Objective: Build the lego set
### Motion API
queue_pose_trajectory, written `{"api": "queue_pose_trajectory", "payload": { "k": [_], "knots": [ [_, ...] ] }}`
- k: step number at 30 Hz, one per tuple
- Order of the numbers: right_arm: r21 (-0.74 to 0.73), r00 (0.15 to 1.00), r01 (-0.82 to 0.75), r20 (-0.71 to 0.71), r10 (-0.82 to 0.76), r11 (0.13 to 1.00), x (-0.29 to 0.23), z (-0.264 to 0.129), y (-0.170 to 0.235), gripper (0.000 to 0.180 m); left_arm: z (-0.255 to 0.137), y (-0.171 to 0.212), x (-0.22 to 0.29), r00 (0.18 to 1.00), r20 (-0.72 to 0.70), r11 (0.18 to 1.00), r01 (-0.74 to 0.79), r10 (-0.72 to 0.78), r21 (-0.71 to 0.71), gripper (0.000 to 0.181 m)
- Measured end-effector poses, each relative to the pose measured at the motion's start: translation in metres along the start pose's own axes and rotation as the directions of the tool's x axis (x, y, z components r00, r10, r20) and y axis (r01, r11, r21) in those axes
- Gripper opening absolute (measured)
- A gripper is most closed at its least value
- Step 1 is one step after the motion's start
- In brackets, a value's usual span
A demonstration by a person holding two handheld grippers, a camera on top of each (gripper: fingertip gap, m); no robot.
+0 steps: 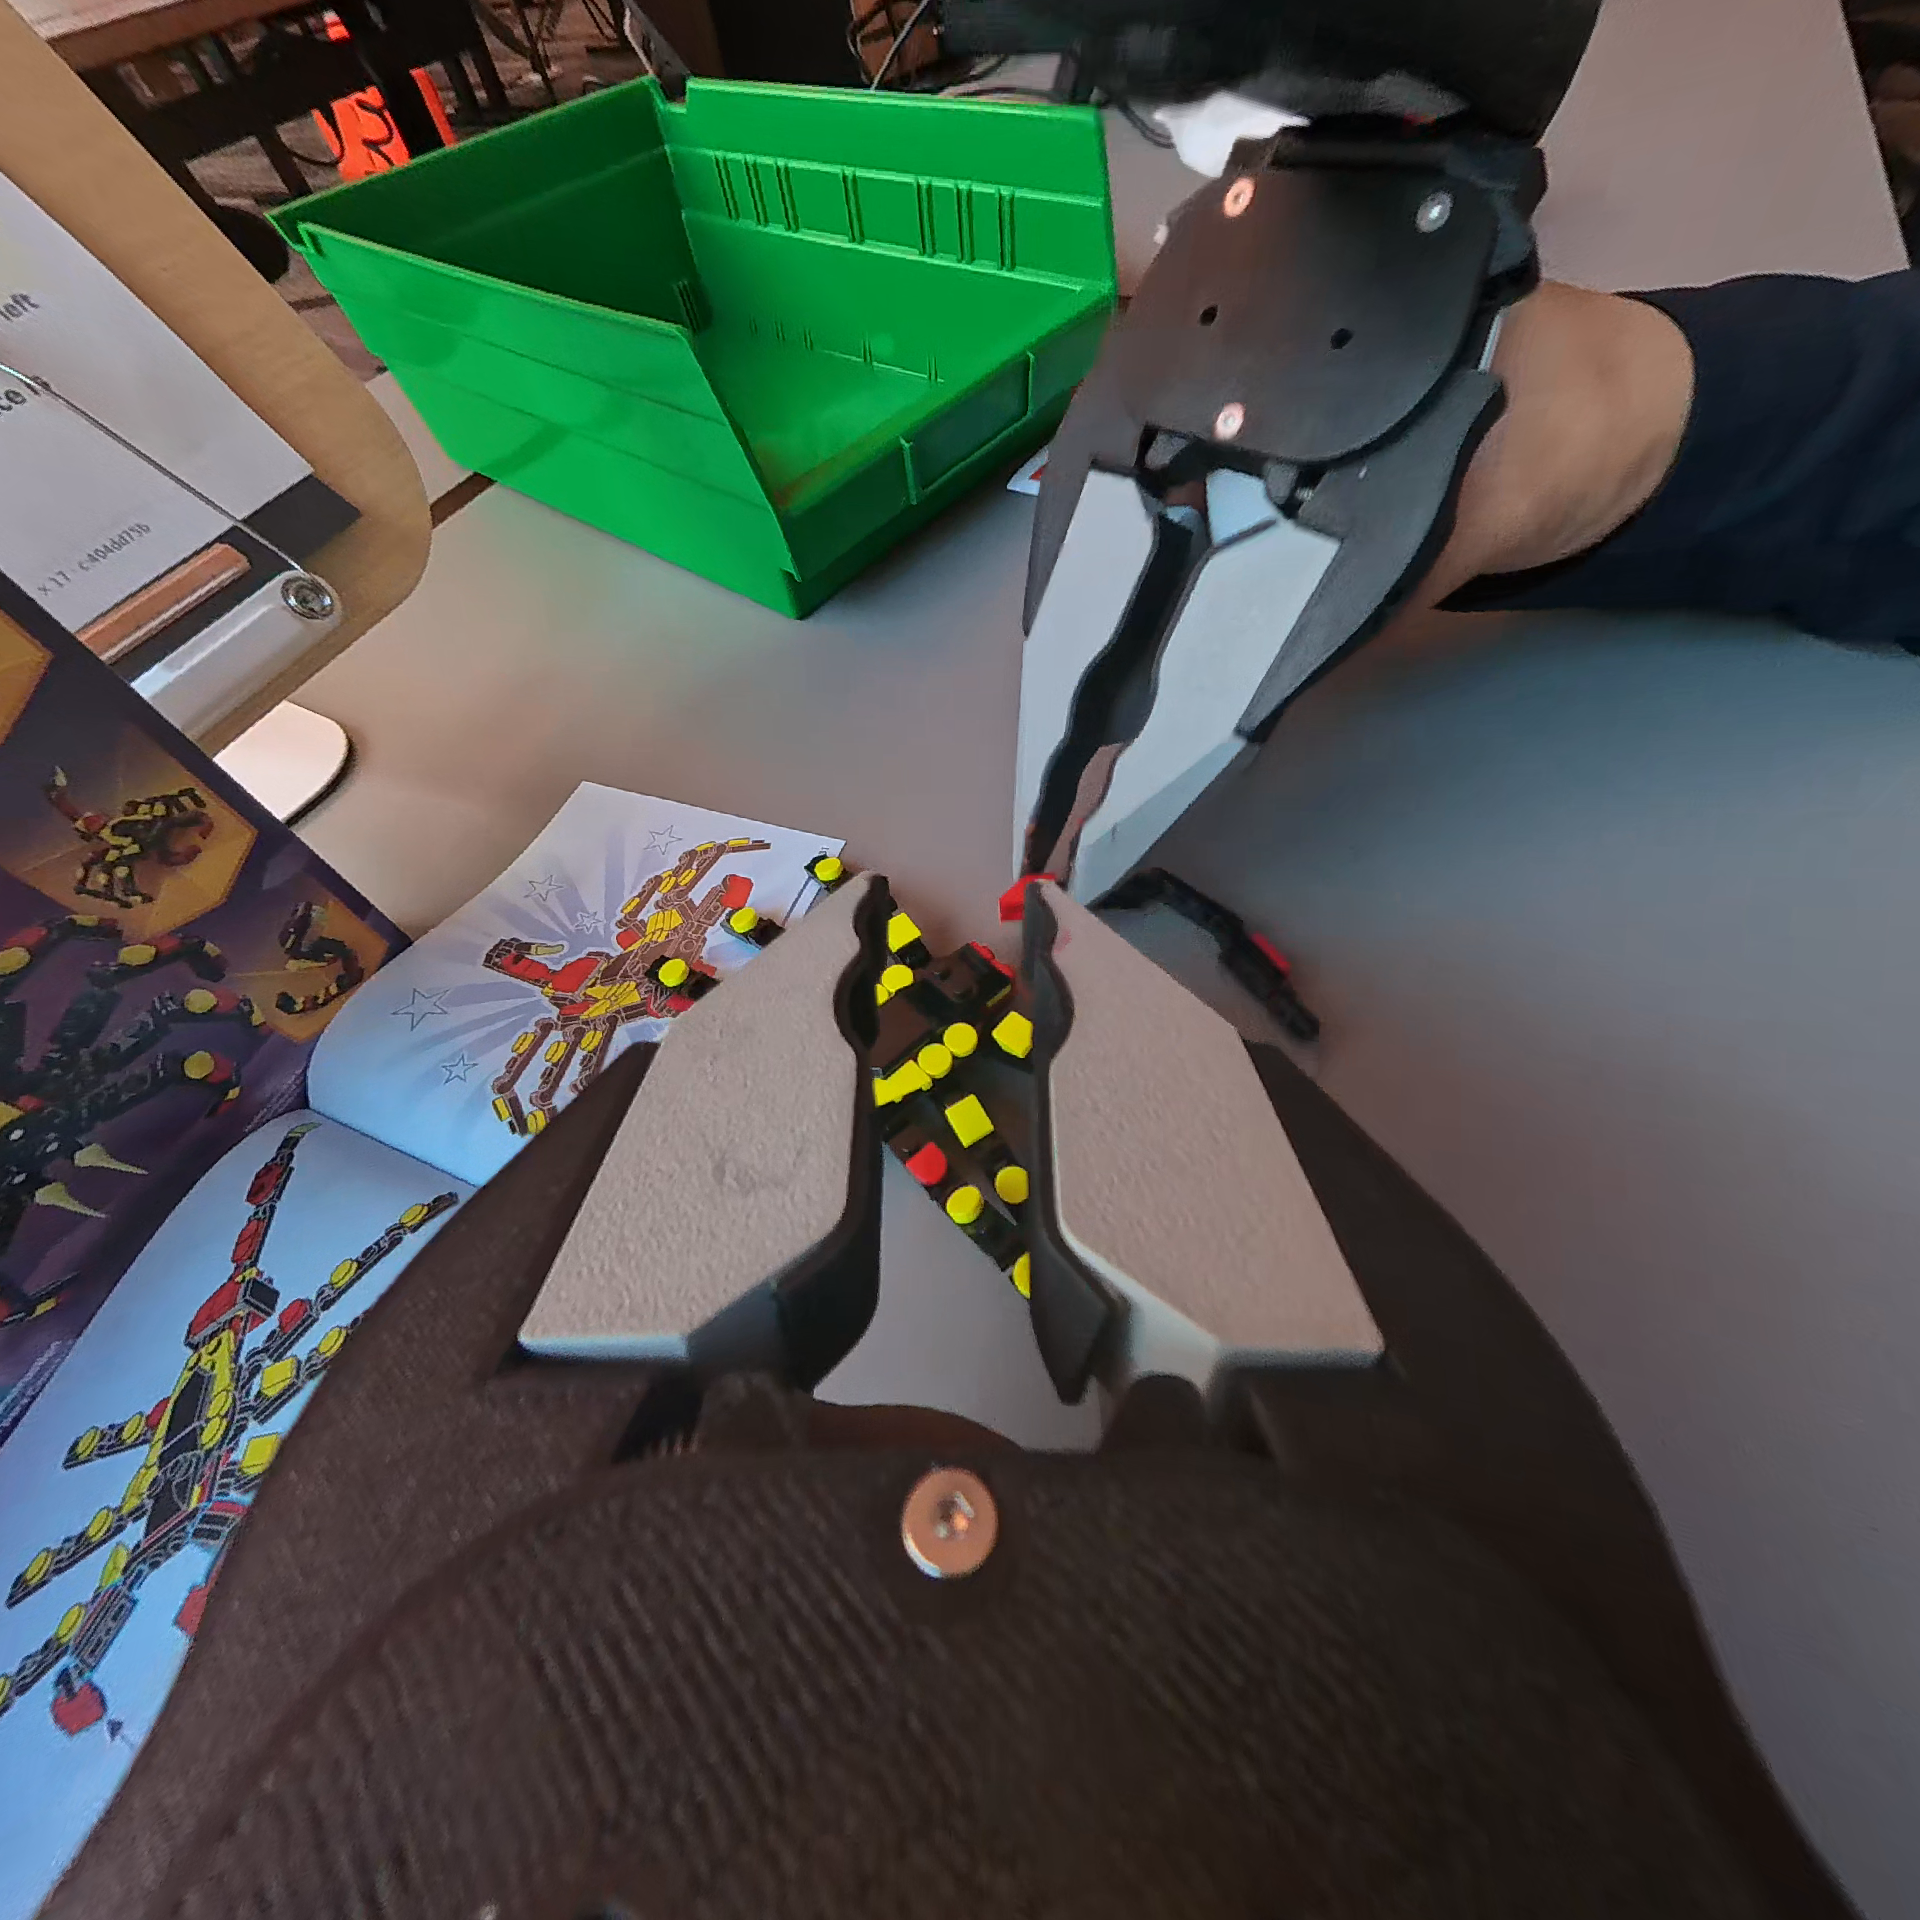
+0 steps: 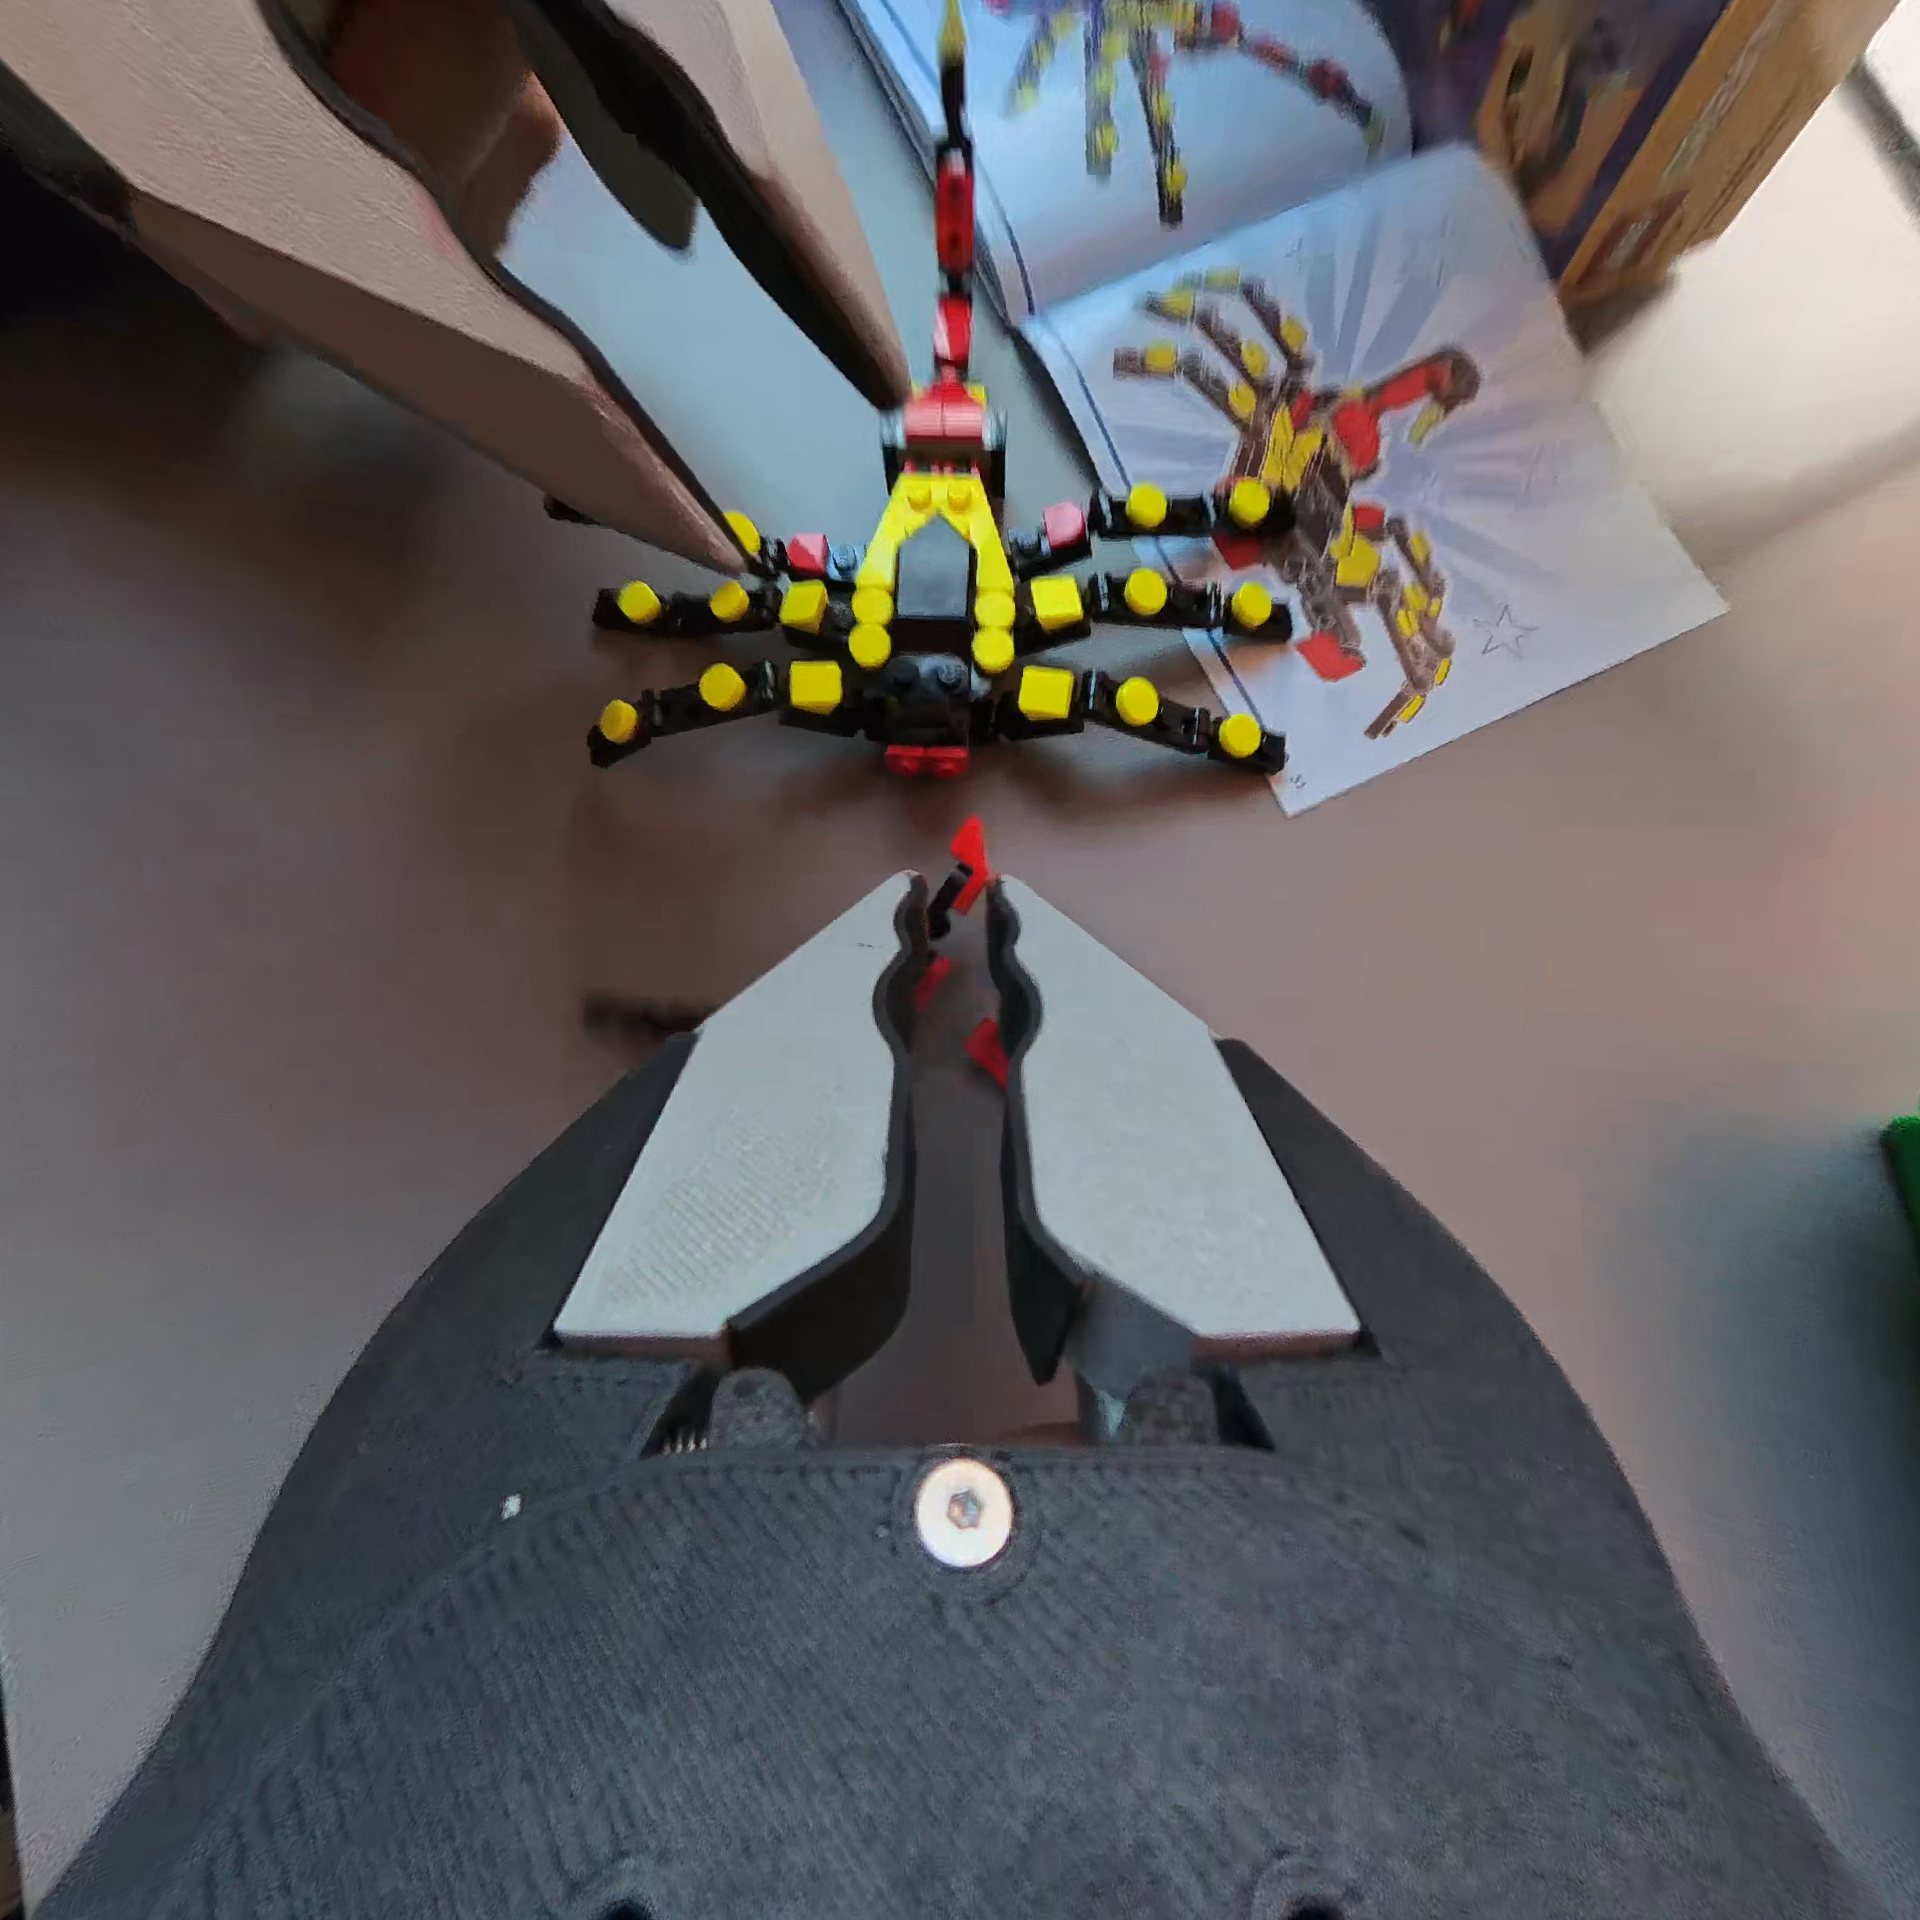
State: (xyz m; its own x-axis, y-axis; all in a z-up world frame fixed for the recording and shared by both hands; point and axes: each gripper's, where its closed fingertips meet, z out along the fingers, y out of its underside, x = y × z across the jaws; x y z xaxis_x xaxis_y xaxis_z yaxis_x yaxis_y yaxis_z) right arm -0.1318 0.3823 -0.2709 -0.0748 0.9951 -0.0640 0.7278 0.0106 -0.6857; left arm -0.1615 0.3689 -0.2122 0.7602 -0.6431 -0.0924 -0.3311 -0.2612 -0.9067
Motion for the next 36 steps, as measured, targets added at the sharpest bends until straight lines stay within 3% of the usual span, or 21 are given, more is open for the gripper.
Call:
{"api": "queue_pose_trajectory", "payload": {
  "k": [3,6,10,12,16,18,23,25,29,32,36],
  "knots": [
    [0.214,0.997,0.02,0.064,-0.035,0.977,-0.006,-0.023,-0.03,0.003,-0.001,-0.003,0.003,0.999,-0.03,0.999,0.035,-0.034,0.02,0.025],
    [0.461,0.993,0.027,0.088,-0.076,0.887,-0.01,-0.056,-0.063,0.003,-0.005,-0.016,0.011,0.986,-0.121,0.988,0.126,-0.115,0.089,0.027],
    [0.672,0.966,-0.041,0.216,-0.142,0.739,-0.032,-0.088,-0.09,0.003,-0.008,-0.031,0.019,0.959,-0.217,0.959,0.222,-0.183,0.174,0.035],
    [0.731,0.959,-0.033,0.215,-0.183,0.682,-0.04,-0.094,-0.097,0.003,-0.01,-0.041,0.026,0.945,-0.268,0.943,0.248,-0.185,0.221,0.036],
    [0.733,0.954,-0.019,0.218,-0.207,0.68,-0.049,-0.088,-0.099,0.003,-0.015,-0.057,0.038,0.93,-0.328,0.916,0.269,-0.166,0.298,0.026],
    [0.736,0.95,-0.02,0.226,-0.217,0.677,-0.054,-0.087,-0.1,0.003,-0.018,-0.062,0.041,0.931,-0.333,0.906,0.262,-0.148,0.332,0.008],
    [0.733,0.952,0.001,0.208,-0.226,0.681,-0.052,-0.087,-0.099,0.003,-0.019,-0.061,0.039,0.958,-0.272,0.923,0.186,-0.094,0.337,0.007],
    [0.701,0.957,0.043,0.175,-0.23,0.712,-0.048,-0.081,-0.093,0.003,-0.014,-0.054,0.034,0.983,-0.176,0.952,0.097,-0.047,0.292,0.007],
    [0.603,0.951,0.263,-0.03,-0.309,0.753,-0.039,-0.071,-0.081,0.01,-0.008,-0.039,0.022,0.971,0.094,0.96,-0.234,0.222,0.153,0.007],
    [0.543,0.909,0.404,-0.152,-0.387,0.736,-0.042,-0.07,-0.079,0.022,-0.004,-0.03,0.019,0.934,0.157,0.94,-0.335,0.321,0.07,0.006],
    [0.447,0.839,0.544,-0.272,-0.471,0.711,-0.043,-0.065,-0.075,0.013,-0.002,-0.024,0.015,0.884,0.21,0.904,-0.428,0.418,0.0,0.006]
  ]
}}
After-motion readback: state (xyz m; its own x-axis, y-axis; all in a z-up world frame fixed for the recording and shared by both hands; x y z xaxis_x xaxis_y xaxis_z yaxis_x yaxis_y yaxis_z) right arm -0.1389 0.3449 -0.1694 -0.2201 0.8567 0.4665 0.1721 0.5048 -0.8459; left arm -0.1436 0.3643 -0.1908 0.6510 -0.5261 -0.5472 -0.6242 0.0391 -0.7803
